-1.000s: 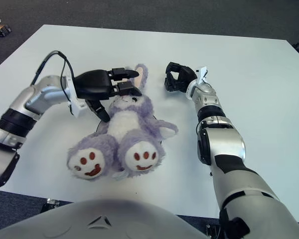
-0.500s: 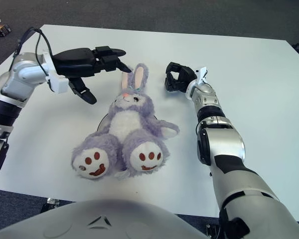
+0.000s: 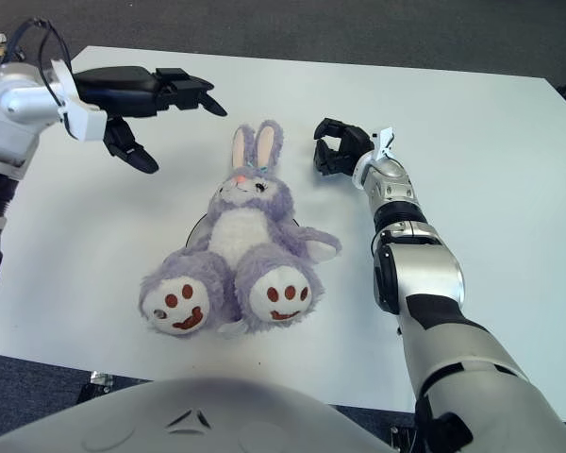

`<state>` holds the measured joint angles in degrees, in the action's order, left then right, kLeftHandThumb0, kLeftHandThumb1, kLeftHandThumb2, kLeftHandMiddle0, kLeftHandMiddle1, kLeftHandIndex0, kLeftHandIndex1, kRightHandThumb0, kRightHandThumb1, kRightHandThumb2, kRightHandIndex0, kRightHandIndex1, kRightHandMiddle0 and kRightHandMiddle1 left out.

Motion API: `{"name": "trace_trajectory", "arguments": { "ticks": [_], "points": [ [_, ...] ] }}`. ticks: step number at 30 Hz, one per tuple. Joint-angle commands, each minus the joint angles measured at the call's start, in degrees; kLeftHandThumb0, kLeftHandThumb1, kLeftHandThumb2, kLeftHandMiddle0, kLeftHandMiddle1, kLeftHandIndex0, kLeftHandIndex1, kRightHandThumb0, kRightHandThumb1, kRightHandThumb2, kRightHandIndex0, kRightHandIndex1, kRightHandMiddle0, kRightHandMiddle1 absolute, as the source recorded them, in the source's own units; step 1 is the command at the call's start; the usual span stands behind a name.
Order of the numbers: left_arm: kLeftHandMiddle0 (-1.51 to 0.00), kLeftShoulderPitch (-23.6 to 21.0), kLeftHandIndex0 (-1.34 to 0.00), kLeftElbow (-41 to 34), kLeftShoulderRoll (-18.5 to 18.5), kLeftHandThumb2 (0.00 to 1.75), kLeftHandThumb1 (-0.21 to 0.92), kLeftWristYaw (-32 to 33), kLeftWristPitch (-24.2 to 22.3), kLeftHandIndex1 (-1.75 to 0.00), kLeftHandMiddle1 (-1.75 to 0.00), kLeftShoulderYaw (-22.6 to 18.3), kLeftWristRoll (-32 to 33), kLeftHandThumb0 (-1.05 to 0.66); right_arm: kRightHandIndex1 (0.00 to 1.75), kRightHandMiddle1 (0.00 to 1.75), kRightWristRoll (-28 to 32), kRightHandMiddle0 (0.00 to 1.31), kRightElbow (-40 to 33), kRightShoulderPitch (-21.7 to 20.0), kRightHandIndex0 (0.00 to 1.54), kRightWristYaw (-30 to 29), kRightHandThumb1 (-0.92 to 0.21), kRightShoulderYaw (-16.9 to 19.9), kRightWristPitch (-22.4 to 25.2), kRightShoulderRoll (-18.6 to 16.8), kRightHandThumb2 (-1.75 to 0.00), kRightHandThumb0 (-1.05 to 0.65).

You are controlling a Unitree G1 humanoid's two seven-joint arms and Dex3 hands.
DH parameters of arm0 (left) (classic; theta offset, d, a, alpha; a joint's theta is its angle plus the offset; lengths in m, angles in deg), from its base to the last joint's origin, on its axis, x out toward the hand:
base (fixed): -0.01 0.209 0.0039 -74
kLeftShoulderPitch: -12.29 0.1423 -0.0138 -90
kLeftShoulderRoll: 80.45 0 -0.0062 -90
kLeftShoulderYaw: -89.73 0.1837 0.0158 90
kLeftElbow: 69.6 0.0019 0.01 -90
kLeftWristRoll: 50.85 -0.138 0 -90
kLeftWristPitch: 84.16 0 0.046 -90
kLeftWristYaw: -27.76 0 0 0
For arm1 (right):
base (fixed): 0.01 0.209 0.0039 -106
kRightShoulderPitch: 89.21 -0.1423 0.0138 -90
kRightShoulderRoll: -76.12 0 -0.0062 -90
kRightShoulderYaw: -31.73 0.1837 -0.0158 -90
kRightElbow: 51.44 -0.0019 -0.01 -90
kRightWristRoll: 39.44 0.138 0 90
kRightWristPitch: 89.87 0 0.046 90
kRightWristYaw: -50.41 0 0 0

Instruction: Put the doll into the plate.

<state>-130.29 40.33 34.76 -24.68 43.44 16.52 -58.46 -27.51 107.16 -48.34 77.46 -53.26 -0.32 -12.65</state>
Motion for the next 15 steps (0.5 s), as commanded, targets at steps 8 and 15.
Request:
{"name": "trace_trajectory", "arguments": {
  "ticks": [8,15],
  "points": [
    [0.00,1.1,0.00,5.2,-1.4,0.74,0.53,1.5,-1.9,-0.78,-0.41,-5.2,4.4,-0.89,1.75,1.54,-3.6,0.75,4.0,7.8,0.91,-1.7,0.06,-1.4,4.2,-1.7,-1.67,-0.01],
    [-0.03,6.3,0.00,12.4,-5.4,0.64,0.64,17.1,3.8,-0.93,-0.66,-8.6,-1.6,-0.93,1.75,1.55,-3.7,0.74,3.9,8.1,0.91,-1.8,0.06,-1.3,3.5,-1.8,-1.68,-0.01]
  ]
}}
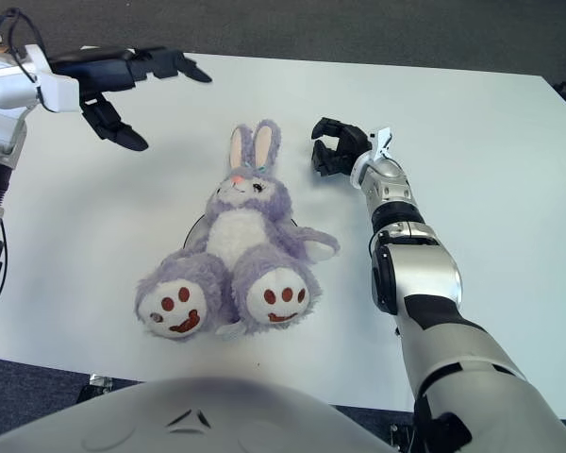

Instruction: Put the doll into the plate.

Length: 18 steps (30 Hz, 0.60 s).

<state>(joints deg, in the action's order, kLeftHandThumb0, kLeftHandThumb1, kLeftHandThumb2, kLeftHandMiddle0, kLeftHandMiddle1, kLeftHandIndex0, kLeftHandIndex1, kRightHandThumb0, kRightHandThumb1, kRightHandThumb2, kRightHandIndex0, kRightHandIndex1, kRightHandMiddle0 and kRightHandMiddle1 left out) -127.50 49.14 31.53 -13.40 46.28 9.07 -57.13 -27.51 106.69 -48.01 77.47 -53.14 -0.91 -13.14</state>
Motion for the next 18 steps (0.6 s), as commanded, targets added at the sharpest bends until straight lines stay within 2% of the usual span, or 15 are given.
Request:
{"name": "trace_trajectory", "arguments": {
  "ticks": [1,3,7,9,13,17,18],
  "points": [
    [-0.03,4.2,0.00,5.2,-3.1,0.63,0.65,8.9,0.7,-0.97,-0.69,-1.4,-4.1,-0.92,1.75,1.56,-3.7,0.74,4.3,7.8,0.91,-1.7,0.06,-1.4,4.1,-1.3,-1.68,-0.01],
    [-0.03,5.0,0.00,7.3,-4.2,0.63,0.66,12.5,0.6,-1.01,-0.73,-1.6,-5.6,-0.92,1.75,1.56,-3.6,0.74,4.3,7.9,0.91,-1.6,0.06,-1.4,4.1,-1.3,-1.68,-0.01],
    [-0.02,9.7,0.00,10.3,-10.0,0.65,0.65,21.8,-3.0,-1.11,-0.80,-3.4,-5.0,-0.89,1.75,1.56,-3.4,0.74,4.2,8.0,0.91,-1.8,0.06,-1.1,4.1,-1.2,-1.68,-0.01],
    [-0.02,10.5,0.00,11.0,-10.9,0.68,0.63,23.6,-3.1,-1.15,-0.84,-3.6,-5.2,-0.86,1.75,1.56,-3.5,0.74,4.2,8.0,0.91,-1.9,0.06,-1.0,4.2,-1.2,-1.68,-0.01],
    [-0.05,18.7,0.00,18.5,-17.2,0.77,0.61,32.8,-1.9,-1.19,-0.94,-6.2,-3.3,-0.77,1.75,1.55,-3.2,0.75,4.0,8.2,0.91,-1.8,0.06,-0.6,4.2,-0.7,-1.68,-0.01],
    [-0.16,21.2,-0.02,27.5,-22.8,0.94,0.58,33.5,-0.8,-1.48,-1.17,-10.4,3.0,-0.59,1.75,1.56,-3.1,0.74,3.8,8.6,0.91,-1.9,0.06,-0.2,3.6,-0.3,-1.69,-0.01],
    [-0.23,21.6,-0.11,29.5,-24.2,0.86,0.65,33.1,-0.8,-1.58,-1.29,-11.7,4.7,-0.51,1.75,1.57,-3.2,0.73,3.7,8.8,0.91,-2.1,0.06,-0.2,3.4,-0.2,-1.69,-0.01]
  ]
}}
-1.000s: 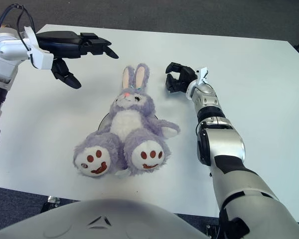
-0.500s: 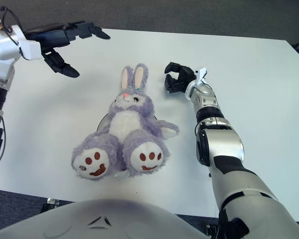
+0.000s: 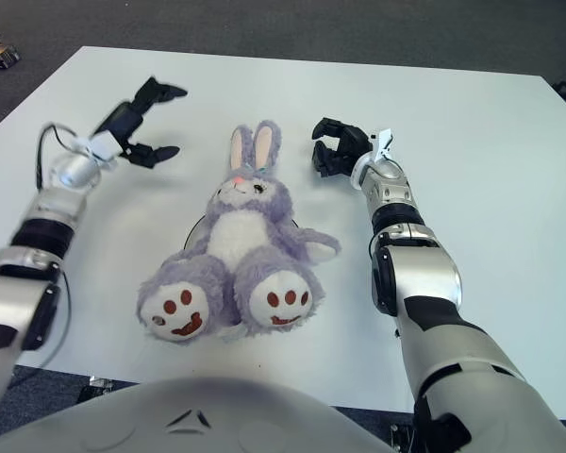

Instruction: Put the doll into the plate.

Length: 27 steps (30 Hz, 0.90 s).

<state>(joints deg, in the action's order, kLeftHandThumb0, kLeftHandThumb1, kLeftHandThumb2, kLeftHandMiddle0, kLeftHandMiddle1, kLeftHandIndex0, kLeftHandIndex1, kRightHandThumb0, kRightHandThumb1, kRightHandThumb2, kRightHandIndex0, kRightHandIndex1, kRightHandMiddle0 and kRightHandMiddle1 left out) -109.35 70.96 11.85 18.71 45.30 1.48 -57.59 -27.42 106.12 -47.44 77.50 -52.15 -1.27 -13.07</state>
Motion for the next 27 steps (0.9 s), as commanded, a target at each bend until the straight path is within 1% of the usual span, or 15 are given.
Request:
{"name": "trace_trajectory", "arguments": {
  "ticks": [1,3,6,9,11,14,18,22,27],
  "points": [
    [-0.26,3.9,-0.14,9.4,-6.1,0.83,0.68,0.9,-0.2,-1.61,-1.34,-5.5,7.0,-0.48,1.75,1.57,-3.6,0.73,4.2,8.3,0.91,-2.3,0.06,-1.3,3.3,-0.2,-1.69,-0.01],
    [-0.38,4.4,-0.23,11.3,-8.2,0.78,0.72,1.2,-1.2,-1.69,-1.47,-7.6,9.1,-0.42,1.75,1.58,-4.0,0.73,4.1,8.6,0.91,-2.8,0.06,-1.4,2.6,0.0,-1.69,-0.01],
    [-0.53,4.8,-0.29,12.5,-10.4,0.79,0.72,2.6,-2.7,-1.73,-1.58,-9.6,10.9,-0.39,1.75,1.58,-4.4,0.72,3.8,9.0,0.91,-3.6,0.06,-1.6,1.3,0.4,-1.69,-0.01],
    [-0.63,5.9,-0.32,11.8,-11.5,0.82,0.70,3.9,-3.7,-1.74,-1.66,-10.7,12.0,-0.39,1.75,1.59,-4.4,0.72,3.4,9.8,0.91,-4.8,0.06,-1.4,-0.6,0.5,-1.69,-0.01],
    [-0.67,6.2,-0.33,11.5,-11.6,0.85,0.69,4.0,-4.7,-1.74,-1.70,-11.4,12.6,-0.39,1.75,1.59,-4.3,0.72,3.0,10.5,0.91,-5.6,0.06,-1.3,-1.9,0.6,-1.69,-0.01],
    [-0.75,6.3,-0.37,10.9,-11.7,0.90,0.64,4.2,-6.2,-1.75,-1.73,-12.0,13.2,-0.39,1.75,1.59,-4.2,0.71,2.2,11.5,0.91,-6.6,0.05,-1.3,-3.6,0.6,-1.69,-0.01],
    [-0.83,5.4,-0.40,9.0,-13.3,0.97,0.59,6.0,-8.0,-1.75,-1.74,-12.3,13.6,-0.40,1.75,1.61,-3.9,0.70,-0.3,13.4,0.90,-9.4,0.04,-0.9,-6.6,-0.1,-1.68,-0.01],
    [-0.89,5.8,-0.43,6.9,-14.6,1.03,0.55,6.1,-8.8,-1.75,-1.75,-12.4,13.8,-0.41,1.75,1.61,-2.9,0.69,-1.5,14.7,0.90,-10.3,0.04,0.0,-8.8,-0.4,-1.68,-0.01],
    [-0.92,6.5,-0.45,5.7,-15.4,1.05,0.53,4.5,-9.2,-1.75,-1.75,-13.2,15.0,-0.42,1.75,1.61,-1.1,0.69,-2.4,16.2,0.90,-10.5,0.03,2.3,-11.1,-0.8,-1.67,-0.01]
  ]
}}
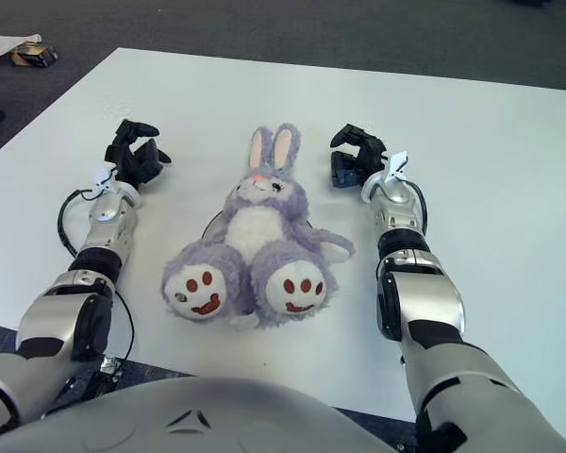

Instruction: Put the doll into the plate.

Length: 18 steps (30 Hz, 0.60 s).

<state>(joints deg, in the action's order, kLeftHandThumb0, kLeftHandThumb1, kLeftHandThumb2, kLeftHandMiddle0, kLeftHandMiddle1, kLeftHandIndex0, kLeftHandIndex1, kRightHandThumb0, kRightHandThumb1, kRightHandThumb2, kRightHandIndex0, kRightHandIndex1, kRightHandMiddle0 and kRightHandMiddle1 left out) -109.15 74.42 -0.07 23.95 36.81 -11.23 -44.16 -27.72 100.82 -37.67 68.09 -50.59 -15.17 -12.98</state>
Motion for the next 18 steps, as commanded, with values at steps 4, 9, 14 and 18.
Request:
{"name": "trace_trajectory", "arguments": {
  "ticks": [4,9,14,18],
  "points": [
    [-0.94,6.9,-0.46,1.3,-4.1,1.06,0.52,-1.5,-0.6,-1.75,-1.75,-0.8,1.9,-0.42,1.75,1.61,1.0,0.68,2.6,7.4,0.89,-1.9,0.03,3.5,0.4,-1.8,-1.67,-0.01],
    [-0.95,7.4,-0.46,0.4,-4.3,1.07,0.52,-2.1,-0.7,-1.75,-1.75,-1.2,2.2,-0.42,1.75,1.60,2.2,0.68,2.3,8.0,0.89,-2.3,0.02,6.1,-2.5,-3.0,-1.66,-0.02],
    [-0.94,7.6,-0.46,-0.3,-4.4,1.07,0.51,-3.1,-1.1,-1.75,-1.75,-1.6,2.3,-0.42,1.75,1.70,2.7,0.64,2.2,8.0,0.73,-2.8,-0.08,7.7,-4.3,-3.7,-1.58,-0.01],
    [-0.94,8.0,-0.46,-0.8,-4.5,1.07,0.52,-3.6,-1.3,-1.75,-1.75,-1.4,1.9,-0.42,1.75,1.66,2.9,0.66,2.3,7.9,0.87,-2.9,0.00,8.6,-4.6,-4.0,-1.66,-0.02]
  ]
}}
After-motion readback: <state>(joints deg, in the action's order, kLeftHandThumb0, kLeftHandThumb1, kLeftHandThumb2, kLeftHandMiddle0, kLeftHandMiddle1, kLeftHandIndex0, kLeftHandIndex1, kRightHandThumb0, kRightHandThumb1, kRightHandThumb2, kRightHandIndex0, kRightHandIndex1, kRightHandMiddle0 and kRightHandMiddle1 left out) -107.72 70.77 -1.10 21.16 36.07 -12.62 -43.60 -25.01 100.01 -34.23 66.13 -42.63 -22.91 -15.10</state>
